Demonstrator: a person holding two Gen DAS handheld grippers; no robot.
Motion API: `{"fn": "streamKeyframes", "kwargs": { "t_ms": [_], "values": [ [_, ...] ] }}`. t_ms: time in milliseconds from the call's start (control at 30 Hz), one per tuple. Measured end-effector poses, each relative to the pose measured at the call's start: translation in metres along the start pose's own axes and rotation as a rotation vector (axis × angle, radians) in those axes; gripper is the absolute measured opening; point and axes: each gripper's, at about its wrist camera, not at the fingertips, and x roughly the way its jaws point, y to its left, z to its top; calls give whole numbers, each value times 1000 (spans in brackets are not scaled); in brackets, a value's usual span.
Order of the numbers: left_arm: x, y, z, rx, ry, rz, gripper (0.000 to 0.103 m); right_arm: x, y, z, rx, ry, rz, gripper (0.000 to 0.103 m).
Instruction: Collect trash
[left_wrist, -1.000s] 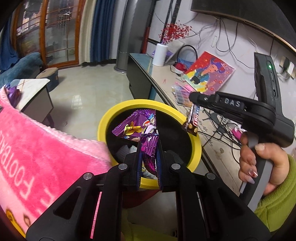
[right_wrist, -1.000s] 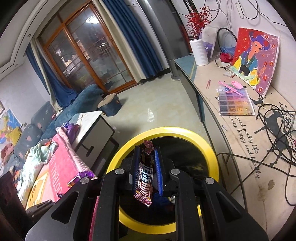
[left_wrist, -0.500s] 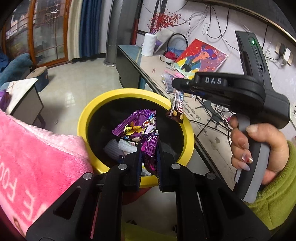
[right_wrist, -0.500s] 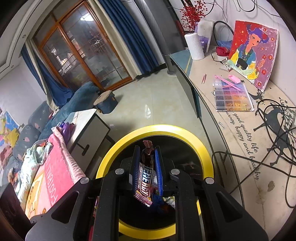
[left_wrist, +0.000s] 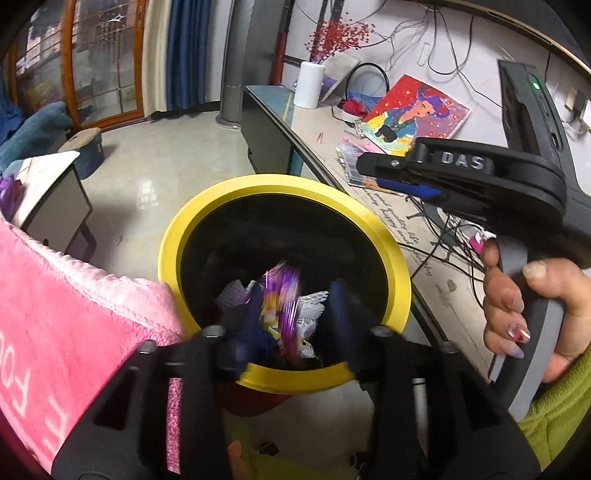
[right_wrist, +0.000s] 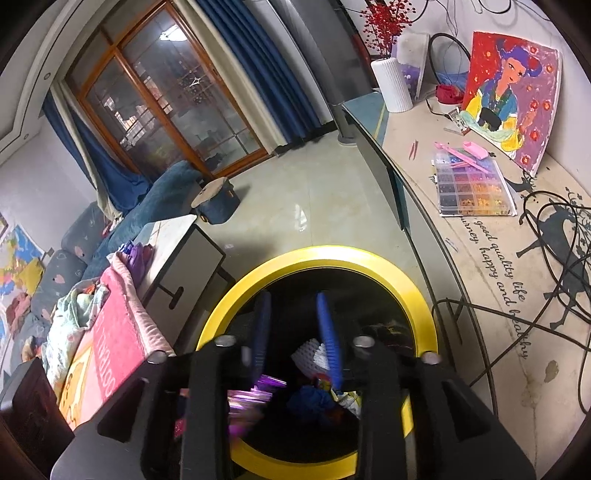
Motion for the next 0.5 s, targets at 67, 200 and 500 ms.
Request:
{"fn": "streamKeyframes", "kwargs": {
  "t_ms": [67, 200, 500],
  "values": [
    [-1, 1, 0, -1, -4, 5, 43, -1, -1, -1, 1, -3, -8, 31],
    [-5, 7, -1, -22, -17, 19, 65, -5, -3, -2, 5, -3, -10, 39],
    [-27, 29, -1, -90, -68, 95, 92, -27, 9, -14, -51, -37, -48, 67]
  ]
}}
